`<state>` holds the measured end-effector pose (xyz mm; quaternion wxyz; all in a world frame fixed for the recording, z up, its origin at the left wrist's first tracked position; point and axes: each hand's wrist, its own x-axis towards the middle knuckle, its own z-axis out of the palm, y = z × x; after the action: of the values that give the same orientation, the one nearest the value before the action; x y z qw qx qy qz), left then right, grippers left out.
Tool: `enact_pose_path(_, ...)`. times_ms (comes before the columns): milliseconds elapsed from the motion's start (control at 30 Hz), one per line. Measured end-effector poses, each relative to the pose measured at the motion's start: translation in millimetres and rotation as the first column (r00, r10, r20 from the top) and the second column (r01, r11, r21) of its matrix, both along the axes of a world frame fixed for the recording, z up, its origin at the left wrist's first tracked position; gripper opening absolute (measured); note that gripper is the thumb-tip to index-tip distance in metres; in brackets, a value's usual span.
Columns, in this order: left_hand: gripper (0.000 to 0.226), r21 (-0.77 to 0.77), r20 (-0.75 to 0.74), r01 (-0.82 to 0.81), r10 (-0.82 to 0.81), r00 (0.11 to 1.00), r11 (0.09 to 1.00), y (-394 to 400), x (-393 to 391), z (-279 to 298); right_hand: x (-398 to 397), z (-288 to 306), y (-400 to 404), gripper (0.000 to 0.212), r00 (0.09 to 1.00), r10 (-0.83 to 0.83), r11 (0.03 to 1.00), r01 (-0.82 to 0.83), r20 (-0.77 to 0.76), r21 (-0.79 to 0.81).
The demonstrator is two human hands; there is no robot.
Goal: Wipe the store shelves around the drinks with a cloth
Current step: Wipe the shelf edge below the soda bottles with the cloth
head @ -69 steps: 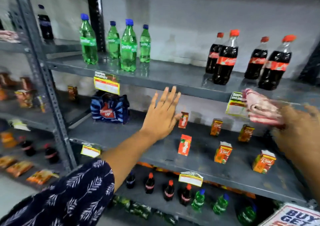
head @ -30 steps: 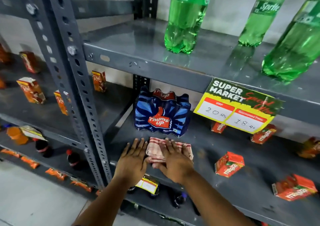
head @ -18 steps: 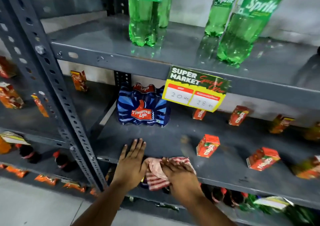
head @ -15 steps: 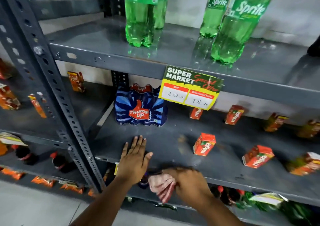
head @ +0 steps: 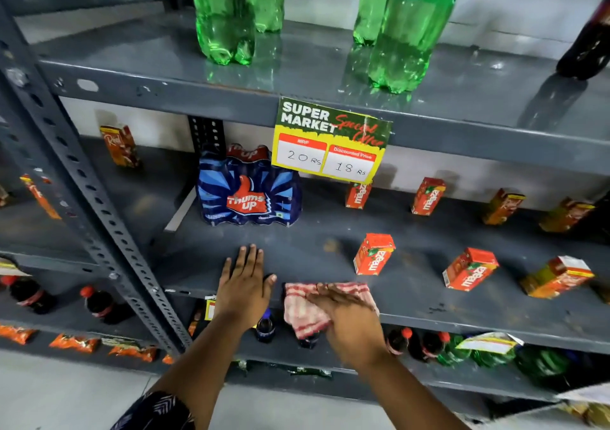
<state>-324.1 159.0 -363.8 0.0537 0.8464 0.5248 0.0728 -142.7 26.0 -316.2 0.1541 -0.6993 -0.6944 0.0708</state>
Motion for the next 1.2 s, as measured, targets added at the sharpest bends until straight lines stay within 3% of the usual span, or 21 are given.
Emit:
enact_pose_path(100, 0.075, -0.002, 0.007, 0.027, -0.027, 1.0, 1.0, -3, 2, 4, 13, 21, -32, 0.056, 0.997, -0.06, 0.997, 0.062, -0.053, 0.044)
enact_pose_path(200, 0.078, 0.021, 0.066, 0.095, -0.096, 0.993, 0.995, -15, 20, 8, 27, 31, -23, 0.065, 0.995, -0.1, 0.984, 0.102, -0.017, 0.148)
enact_pose_path(367, 0.078, -0.003, 0.004, 0.182, -0.182, 0.983, 0.983, -33, 48, 4, 45, -3, -9, 0.07, 0.994, -0.041, 0.999, 0.039, 0.098, 0.017)
enact_pose_path(600, 0.082, -0.012, 0.023, 0.179, -0.179, 0.984, 0.984, -37, 49, 8, 83, 21, -67, 0.048, 0.985, -0.143, 0.989, 0.147, -0.096, 0.026)
enact_pose_path(767, 0.084, -0.037, 0.079, 0.182, -0.179, 0.981, 0.983, -55, 88, 17, 138, 35, -51, 0.058, 0.978, -0.205, 0.977, 0.202, 0.039, 0.07)
enact_pose_path(867, 0.083, -0.067, 0.073, 0.166, -0.161, 0.984, 0.984, -65, 113, 10, 152, 10, -41, 0.066, 0.979, -0.164, 0.983, 0.173, 0.121, -0.068)
enact_pose_path(1000, 0.085, -0.035, 0.034, 0.164, -0.163, 0.986, 0.986, -66, 114, 0, 154, -16, -72, 0.068, 0.987, -0.158, 0.983, 0.161, 0.036, -0.085)
enact_pose_path(1200, 0.088, -0.035, 0.029, 0.144, -0.143, 0.989, 0.989, -72, 123, 10, 181, 22, -112, 0.062, 0.965, -0.242, 0.968, 0.246, -0.098, 0.04)
